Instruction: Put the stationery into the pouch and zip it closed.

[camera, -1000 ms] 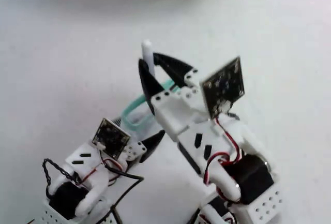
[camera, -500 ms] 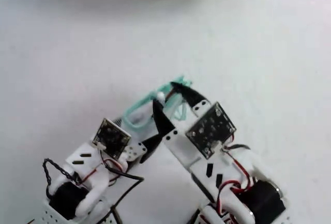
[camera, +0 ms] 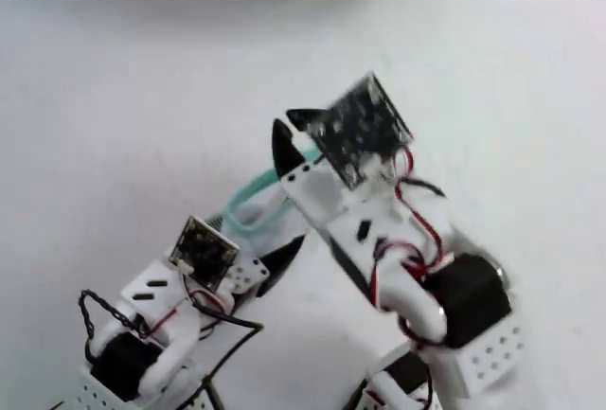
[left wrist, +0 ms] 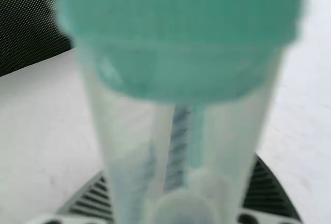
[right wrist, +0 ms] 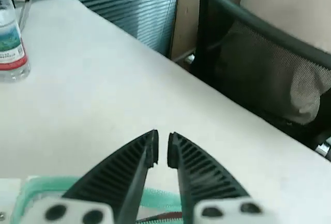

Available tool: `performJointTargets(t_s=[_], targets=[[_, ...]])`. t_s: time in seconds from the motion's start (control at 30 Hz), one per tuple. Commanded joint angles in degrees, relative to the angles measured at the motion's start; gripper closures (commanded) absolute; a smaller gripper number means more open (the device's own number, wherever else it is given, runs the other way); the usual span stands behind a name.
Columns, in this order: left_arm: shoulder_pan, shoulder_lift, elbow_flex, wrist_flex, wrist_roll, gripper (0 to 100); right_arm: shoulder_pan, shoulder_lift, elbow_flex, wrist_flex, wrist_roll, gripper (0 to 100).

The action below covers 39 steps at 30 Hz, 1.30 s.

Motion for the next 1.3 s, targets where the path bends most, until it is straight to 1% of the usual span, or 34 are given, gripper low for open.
performJointTargets(t_s=[0.0,0.1,0.17,0.27,0.37,0.5,0.57,0.67,0.8,0.9,1.03,1.17,1.27], targets=[[-1.9,0.0,-0.2,-1.8,-0.5,76,0.5,3.8,-6.9,8.2,0.4,98.1],[-3.6,0.0,0.1,-3.0,-0.5,76,0.8,4.2,-14.7,17.5,0.8,98.1],[-3.6,0.0,0.1,-3.1,-0.5,76,0.5,5.8,-17.4,22.1,0.6,98.1],[-3.7,0.0,0.1,-3.2,-0.5,76,-1.7,13.3,-15.2,23.6,0.8,98.1],[-3.7,0.0,0.1,-3.1,-0.4,76,-1.3,23.7,-14.2,24.8,0.8,98.1],[-3.7,0.0,0.1,-2.9,-0.4,76,-0.7,28.8,-22.0,29.8,0.4,98.1],[-3.7,0.0,-0.2,-2.9,-0.4,76,-2.0,29.8,-23.6,30.0,0.4,98.1],[-3.7,0.0,-0.7,-3.1,0.0,76,-4.7,32.2,-22.3,30.3,0.4,98.1],[-4.2,0.0,-4.7,0.0,0.1,76,-4.4,32.9,-21.5,30.2,0.4,98.1],[-5.9,0.0,-7.3,2.5,0.1,76,-4.4,30.6,-21.5,29.9,0.4,98.1],[-10.1,0.0,-11.3,4.0,0.4,76,-7.0,29.9,-20.2,29.9,0.4,98.1],[-12.0,0.0,-14.4,5.5,5.6,76,-7.6,29.9,-17.5,29.9,0.7,98.1],[-11.9,0.0,-14.4,5.0,5.7,76,-7.6,29.8,-17.0,29.9,0.8,98.1]])
